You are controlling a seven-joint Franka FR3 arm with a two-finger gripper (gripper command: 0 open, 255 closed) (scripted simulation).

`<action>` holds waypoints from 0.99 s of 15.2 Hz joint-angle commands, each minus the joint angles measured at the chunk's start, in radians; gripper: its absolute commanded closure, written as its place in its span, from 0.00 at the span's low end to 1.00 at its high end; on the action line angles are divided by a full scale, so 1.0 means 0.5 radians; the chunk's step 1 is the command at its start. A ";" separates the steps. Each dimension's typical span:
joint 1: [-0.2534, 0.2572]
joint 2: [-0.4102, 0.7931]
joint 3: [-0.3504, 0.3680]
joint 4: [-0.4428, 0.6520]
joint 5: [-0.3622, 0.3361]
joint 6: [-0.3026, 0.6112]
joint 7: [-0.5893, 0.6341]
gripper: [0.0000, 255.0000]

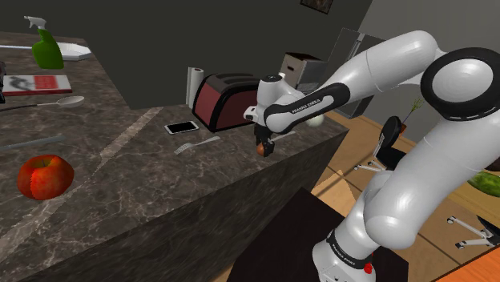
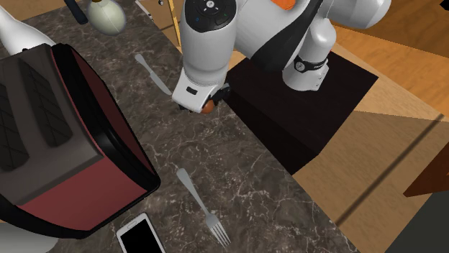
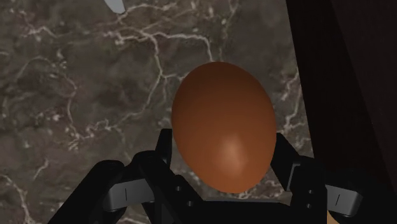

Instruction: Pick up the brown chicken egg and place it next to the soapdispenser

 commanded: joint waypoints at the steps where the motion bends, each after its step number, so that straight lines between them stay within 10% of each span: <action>1: 0.000 0.001 0.000 -0.001 0.000 0.000 0.000 1.00; 15: 0.007 -0.114 0.009 0.057 0.021 -0.170 -0.038 1.00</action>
